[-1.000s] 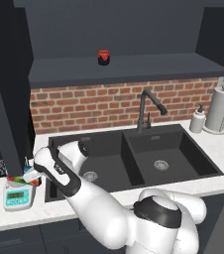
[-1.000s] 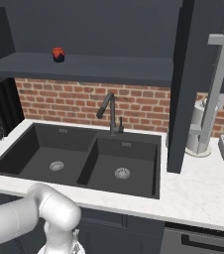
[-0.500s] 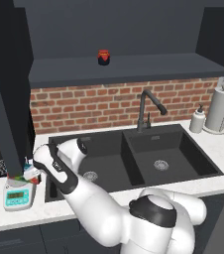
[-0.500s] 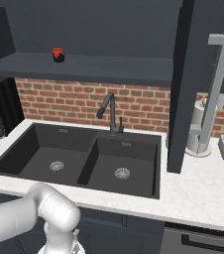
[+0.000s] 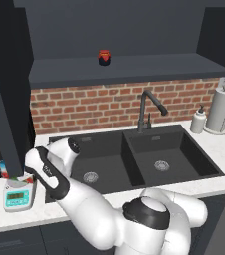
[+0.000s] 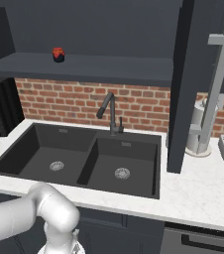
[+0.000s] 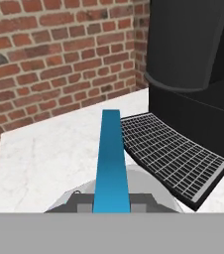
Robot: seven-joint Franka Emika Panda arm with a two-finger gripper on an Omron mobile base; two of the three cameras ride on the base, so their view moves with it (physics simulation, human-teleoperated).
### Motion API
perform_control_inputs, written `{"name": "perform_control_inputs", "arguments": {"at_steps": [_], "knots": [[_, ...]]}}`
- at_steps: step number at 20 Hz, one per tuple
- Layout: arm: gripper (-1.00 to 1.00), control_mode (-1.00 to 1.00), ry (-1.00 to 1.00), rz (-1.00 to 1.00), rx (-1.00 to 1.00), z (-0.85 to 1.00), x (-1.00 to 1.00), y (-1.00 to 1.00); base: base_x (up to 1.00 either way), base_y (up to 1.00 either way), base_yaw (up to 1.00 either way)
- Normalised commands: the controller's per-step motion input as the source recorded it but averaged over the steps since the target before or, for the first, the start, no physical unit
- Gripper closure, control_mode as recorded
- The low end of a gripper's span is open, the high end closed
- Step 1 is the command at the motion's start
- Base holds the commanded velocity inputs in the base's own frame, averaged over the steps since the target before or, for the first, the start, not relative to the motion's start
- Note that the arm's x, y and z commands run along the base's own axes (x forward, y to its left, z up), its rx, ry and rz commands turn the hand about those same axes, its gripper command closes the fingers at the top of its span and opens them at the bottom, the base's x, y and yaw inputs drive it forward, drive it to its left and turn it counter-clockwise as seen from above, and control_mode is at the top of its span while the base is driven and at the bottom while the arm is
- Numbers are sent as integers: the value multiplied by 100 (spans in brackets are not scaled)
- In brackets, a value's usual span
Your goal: Pick the boxed food and place it on the digital scale for weighing, and close the cabinet.
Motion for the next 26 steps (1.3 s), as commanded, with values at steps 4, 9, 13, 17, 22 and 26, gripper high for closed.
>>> {"name": "perform_control_inputs", "arguments": {"at_steps": [4, 9, 13, 17, 22, 26], "knots": [[100, -100, -6, 0, 0, 0, 0, -7, 0, 0, 0], [100, -100, 0, 0, 0, 0, 0, -16, 0, 0, 0], [100, -100, 0, 0, 0, 0, 0, 0, 0, 0, 0], [100, -100, 0, 0, 0, 0, 0, 0, 0, 0, 0], [100, -100, 0, 0, 0, -9, 0, 0, 0, 0, 0], [100, -100, 0, 0, 0, -23, 0, 0, 0, 0, 0]]}}
